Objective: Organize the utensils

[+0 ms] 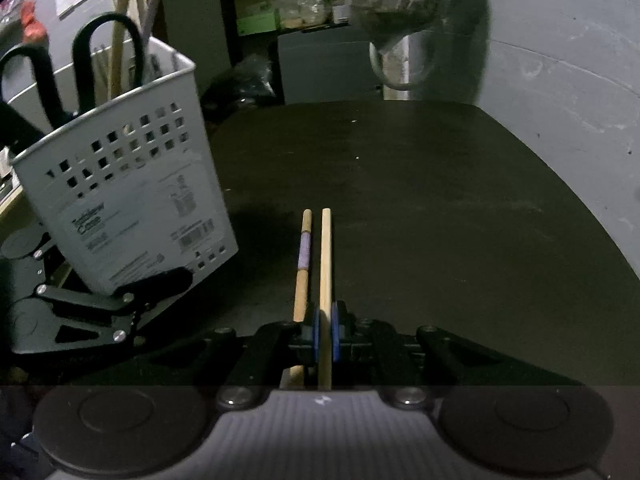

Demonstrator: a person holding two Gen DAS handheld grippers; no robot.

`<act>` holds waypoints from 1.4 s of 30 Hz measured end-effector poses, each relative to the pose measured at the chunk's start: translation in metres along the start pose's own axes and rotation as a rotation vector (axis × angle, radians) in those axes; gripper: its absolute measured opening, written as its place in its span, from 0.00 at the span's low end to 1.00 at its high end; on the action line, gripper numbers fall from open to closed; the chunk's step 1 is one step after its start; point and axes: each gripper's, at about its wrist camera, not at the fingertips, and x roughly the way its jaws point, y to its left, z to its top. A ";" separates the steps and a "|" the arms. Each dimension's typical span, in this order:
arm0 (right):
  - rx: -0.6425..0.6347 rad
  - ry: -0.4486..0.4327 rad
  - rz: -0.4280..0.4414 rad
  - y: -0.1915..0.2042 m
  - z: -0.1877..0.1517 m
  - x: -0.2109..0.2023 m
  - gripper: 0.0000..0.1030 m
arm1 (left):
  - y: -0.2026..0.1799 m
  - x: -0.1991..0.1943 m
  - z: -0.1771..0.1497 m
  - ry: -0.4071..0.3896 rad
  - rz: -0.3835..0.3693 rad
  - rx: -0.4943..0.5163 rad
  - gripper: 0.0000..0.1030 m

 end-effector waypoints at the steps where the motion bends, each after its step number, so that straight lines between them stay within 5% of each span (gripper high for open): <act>1: 0.002 0.000 0.001 0.000 -0.001 -0.001 0.07 | 0.000 0.000 0.000 0.000 0.000 0.000 0.76; 12: 0.022 0.003 0.032 0.001 0.001 0.001 0.12 | 0.000 0.000 0.000 0.000 0.000 0.000 0.76; 16: 0.054 0.010 0.057 -0.004 0.004 -0.001 0.40 | 0.000 0.000 0.000 -0.001 0.001 -0.001 0.76; 23: 0.104 0.025 0.091 -0.008 0.010 0.003 0.52 | 0.000 0.000 0.000 -0.001 0.001 -0.001 0.76; 30: 0.069 0.044 0.134 0.008 0.013 0.009 0.83 | 0.000 0.000 0.000 -0.001 0.001 -0.001 0.76; 38: -0.039 0.049 0.067 0.034 0.007 0.010 0.81 | -0.001 0.000 0.000 0.000 0.002 0.002 0.76; 42: -0.062 0.042 0.025 0.037 0.005 0.009 0.62 | -0.001 0.000 0.000 0.000 0.002 0.000 0.76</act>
